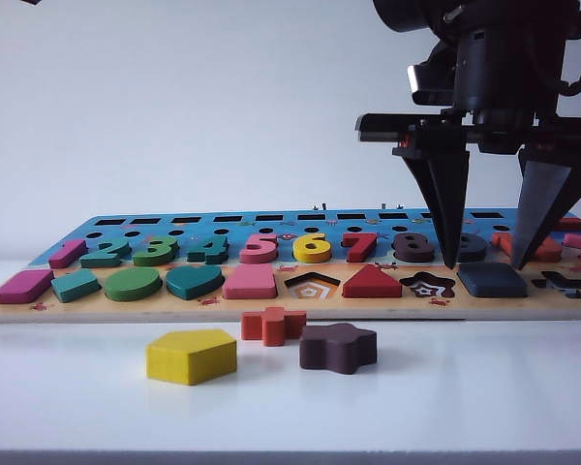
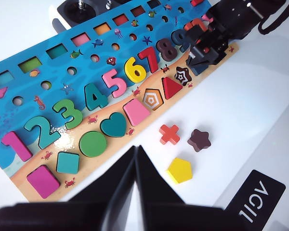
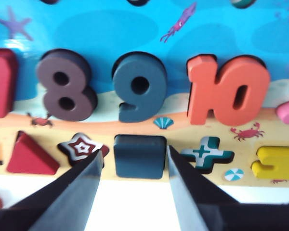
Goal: Insert the cube into the slot.
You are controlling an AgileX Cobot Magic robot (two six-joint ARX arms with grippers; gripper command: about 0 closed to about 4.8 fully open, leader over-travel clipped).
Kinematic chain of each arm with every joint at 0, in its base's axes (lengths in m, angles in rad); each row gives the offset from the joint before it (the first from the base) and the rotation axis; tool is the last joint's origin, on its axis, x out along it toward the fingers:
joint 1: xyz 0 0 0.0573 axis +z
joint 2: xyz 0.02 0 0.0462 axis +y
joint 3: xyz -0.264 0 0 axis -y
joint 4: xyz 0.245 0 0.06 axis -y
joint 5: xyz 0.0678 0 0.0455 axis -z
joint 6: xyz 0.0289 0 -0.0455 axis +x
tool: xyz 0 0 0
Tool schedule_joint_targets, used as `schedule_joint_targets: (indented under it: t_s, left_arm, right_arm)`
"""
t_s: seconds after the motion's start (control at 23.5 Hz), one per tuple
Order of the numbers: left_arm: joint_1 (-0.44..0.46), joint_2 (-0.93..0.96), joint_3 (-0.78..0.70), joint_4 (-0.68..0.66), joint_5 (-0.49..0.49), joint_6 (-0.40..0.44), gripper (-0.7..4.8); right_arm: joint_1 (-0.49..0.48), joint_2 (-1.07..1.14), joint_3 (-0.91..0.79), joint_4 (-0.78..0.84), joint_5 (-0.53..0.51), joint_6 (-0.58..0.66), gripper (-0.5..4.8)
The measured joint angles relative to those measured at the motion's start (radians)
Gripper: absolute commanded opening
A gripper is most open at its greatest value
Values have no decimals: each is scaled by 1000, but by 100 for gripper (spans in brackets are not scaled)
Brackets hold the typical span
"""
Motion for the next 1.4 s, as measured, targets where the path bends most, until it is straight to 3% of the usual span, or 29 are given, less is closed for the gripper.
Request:
schedule_joint_targets:
  t_s: [0.26,0.6,0.94,1.4]
  left_arm:
    - [0,0,0,0,0,0,7]
    - [0,0,0,0,0,0,7]
    - [0,0,0,0,0,0,7]
    - [0,0,0,0,0,0,7]
  right_arm:
    - [0,-76,0,-1,8,0,250]
    - [0,-291,0,-18,-11,-10,106]
    - [0,-496,0,83,0,-134,2]
    - [0,-611,-31,219,68,-408,-6]
